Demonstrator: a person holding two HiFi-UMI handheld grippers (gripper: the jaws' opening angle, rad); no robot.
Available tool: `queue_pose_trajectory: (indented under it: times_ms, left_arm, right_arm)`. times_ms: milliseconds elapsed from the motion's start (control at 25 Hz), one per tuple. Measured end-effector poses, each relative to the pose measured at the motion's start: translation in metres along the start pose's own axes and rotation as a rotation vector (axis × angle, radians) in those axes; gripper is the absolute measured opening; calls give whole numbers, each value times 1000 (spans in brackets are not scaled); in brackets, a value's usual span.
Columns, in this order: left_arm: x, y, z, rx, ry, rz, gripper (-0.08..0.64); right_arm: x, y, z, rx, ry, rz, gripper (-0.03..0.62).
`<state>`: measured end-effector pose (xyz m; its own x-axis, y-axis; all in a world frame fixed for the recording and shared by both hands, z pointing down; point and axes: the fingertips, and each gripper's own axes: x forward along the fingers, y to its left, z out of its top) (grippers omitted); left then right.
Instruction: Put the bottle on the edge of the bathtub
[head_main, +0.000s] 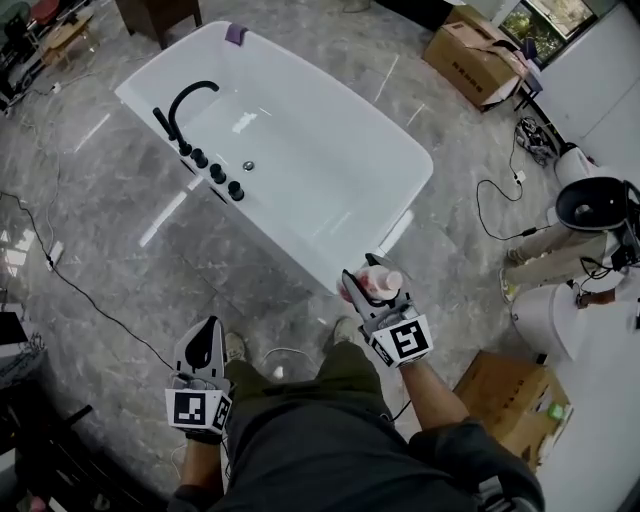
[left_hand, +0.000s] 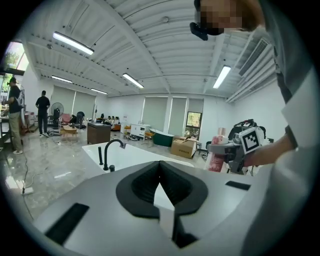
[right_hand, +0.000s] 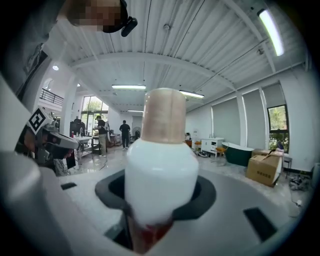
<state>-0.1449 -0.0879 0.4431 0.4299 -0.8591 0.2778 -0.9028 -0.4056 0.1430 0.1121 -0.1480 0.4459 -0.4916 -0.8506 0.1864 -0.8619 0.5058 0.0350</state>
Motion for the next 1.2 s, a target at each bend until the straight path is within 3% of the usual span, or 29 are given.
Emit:
queue_pose_trajectory:
  times_ms: [520, 1200]
  left_arm:
    - [53, -2, -106, 6, 100, 56, 0]
    - [88, 12, -192, 3, 170, 90, 0]
  right_arm:
    - [56, -21, -132, -26, 29, 104, 202]
    - [87, -27, -231, -24, 22, 158, 202]
